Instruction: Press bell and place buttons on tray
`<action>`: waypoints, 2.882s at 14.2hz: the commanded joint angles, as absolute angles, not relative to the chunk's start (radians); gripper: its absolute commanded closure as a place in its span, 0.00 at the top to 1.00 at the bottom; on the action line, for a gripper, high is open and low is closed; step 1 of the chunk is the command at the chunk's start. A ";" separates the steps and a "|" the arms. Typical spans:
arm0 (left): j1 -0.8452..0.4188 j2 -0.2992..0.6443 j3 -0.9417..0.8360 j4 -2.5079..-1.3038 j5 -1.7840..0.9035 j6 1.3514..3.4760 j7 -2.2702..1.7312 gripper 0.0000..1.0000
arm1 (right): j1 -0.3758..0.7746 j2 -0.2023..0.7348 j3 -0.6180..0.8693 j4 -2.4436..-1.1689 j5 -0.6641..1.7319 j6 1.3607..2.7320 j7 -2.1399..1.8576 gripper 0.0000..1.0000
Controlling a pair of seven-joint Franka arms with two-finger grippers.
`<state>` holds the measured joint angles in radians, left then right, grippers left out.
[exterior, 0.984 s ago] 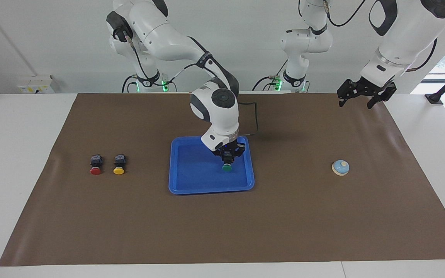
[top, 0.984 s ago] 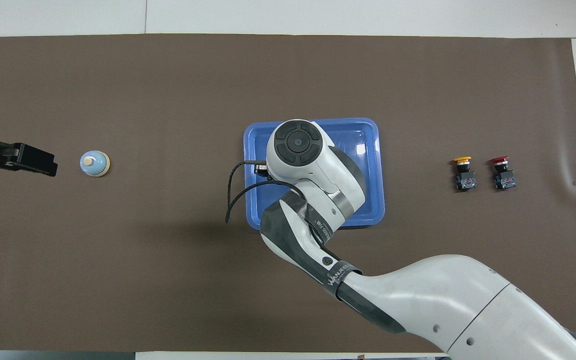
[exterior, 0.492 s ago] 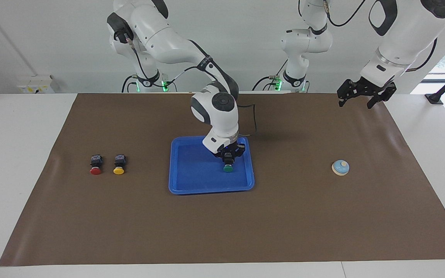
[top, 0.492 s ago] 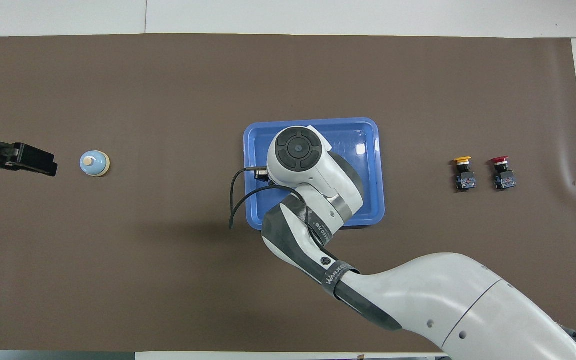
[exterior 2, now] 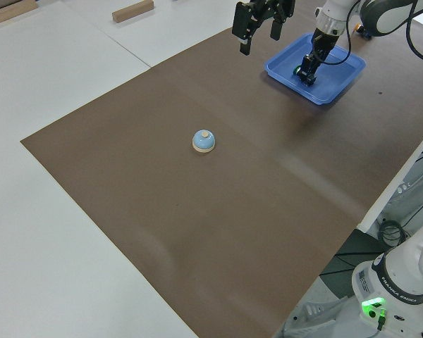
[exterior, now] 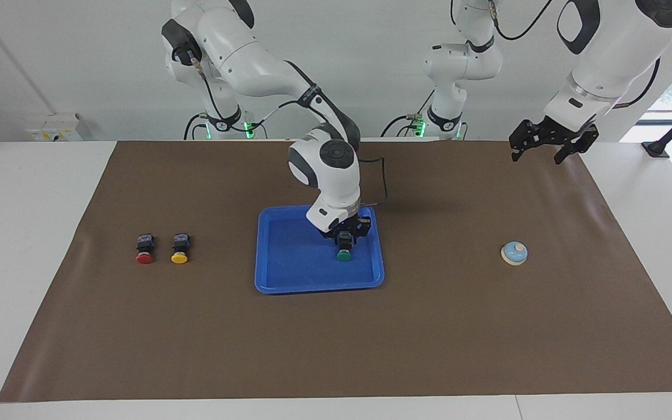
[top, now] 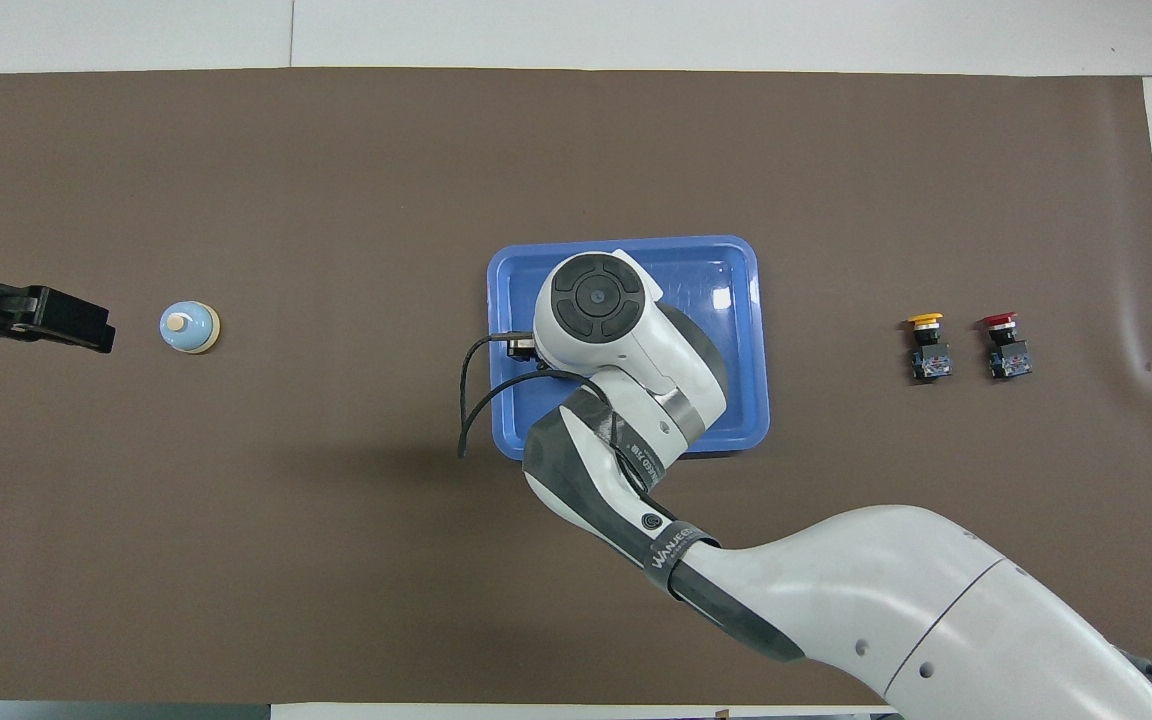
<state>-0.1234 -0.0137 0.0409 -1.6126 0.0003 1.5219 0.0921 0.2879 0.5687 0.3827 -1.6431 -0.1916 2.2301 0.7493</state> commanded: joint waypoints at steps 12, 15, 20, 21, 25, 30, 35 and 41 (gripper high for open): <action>-0.123 -0.014 0.040 -1.611 0.021 1.509 0.095 1.00 | 0.091 0.330 0.041 -1.709 -0.090 2.006 0.032 1.00; -0.123 -0.014 0.040 -1.611 0.021 1.511 0.097 1.00 | 0.066 0.279 -0.058 -1.830 0.017 2.087 -0.171 1.00; -0.123 -0.014 0.041 -1.611 0.021 1.511 0.095 1.00 | 0.066 0.230 -0.112 -1.997 0.025 2.184 -0.220 1.00; -0.123 -0.014 0.040 -1.611 0.021 1.511 0.095 1.00 | 0.066 0.218 -0.112 -2.022 0.025 2.186 -0.183 1.00; -0.123 -0.014 0.040 -1.611 0.021 1.511 0.097 1.00 | 0.066 0.196 -0.110 -2.091 0.025 2.204 -0.170 1.00; -0.123 -0.014 0.040 -1.611 0.021 1.511 0.095 1.00 | 0.064 0.193 -0.112 -2.195 0.025 2.368 -0.192 1.00; -0.123 -0.014 0.040 -1.611 0.021 1.511 0.095 1.00 | 0.051 0.193 -0.124 -2.206 0.025 2.388 -0.251 0.65; -0.123 -0.014 0.040 -1.611 0.021 1.511 0.095 1.00 | 0.055 0.199 -0.112 -2.119 0.025 2.314 -0.245 0.00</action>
